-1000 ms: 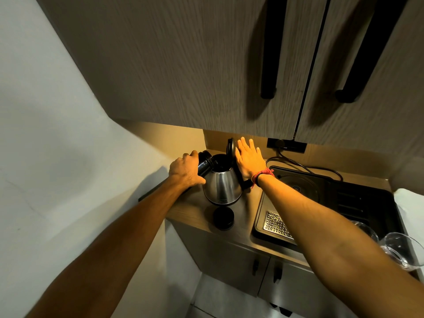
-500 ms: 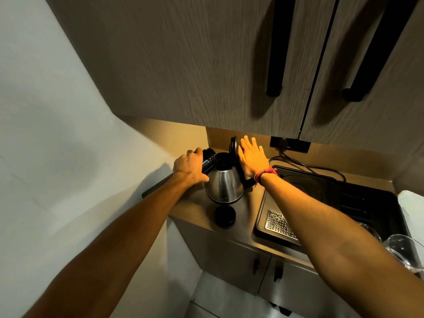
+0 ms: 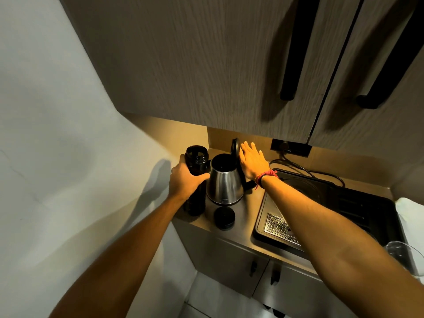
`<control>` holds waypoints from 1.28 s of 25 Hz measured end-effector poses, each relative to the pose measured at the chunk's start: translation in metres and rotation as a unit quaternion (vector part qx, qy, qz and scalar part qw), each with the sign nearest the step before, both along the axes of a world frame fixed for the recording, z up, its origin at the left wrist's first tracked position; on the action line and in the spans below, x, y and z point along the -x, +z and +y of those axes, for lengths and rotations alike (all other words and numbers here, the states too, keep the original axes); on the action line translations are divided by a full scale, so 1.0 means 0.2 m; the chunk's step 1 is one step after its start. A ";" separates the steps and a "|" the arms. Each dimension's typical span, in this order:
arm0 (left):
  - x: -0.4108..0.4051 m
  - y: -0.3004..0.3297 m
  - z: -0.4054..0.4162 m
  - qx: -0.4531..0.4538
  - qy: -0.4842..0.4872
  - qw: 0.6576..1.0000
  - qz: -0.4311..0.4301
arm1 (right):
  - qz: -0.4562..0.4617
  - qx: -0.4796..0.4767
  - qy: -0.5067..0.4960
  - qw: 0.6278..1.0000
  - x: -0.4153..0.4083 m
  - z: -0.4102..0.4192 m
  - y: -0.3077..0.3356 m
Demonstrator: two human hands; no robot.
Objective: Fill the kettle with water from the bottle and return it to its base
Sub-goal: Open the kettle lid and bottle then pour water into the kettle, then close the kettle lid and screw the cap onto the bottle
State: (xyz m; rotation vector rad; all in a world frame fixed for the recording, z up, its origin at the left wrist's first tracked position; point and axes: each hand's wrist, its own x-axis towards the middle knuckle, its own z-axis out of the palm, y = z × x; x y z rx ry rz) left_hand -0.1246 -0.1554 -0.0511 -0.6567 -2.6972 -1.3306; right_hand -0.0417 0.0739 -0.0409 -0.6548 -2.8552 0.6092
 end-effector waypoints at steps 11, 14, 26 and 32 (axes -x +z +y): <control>-0.02 -0.04 -0.06 -0.097 0.017 0.995 -0.017 | -0.006 0.000 -0.018 1.000 0.11 -0.12 0.01; -0.03 0.10 -0.01 -0.024 0.002 0.981 0.193 | -0.032 -0.065 0.003 0.997 0.12 -0.14 -0.02; -0.14 -0.06 0.39 0.388 -0.136 0.901 0.137 | -0.026 -0.090 0.073 0.993 -0.01 -0.08 -0.12; -0.13 -0.07 0.40 0.416 -0.149 0.890 0.108 | -0.060 -0.147 0.079 0.984 -0.01 -0.09 -0.10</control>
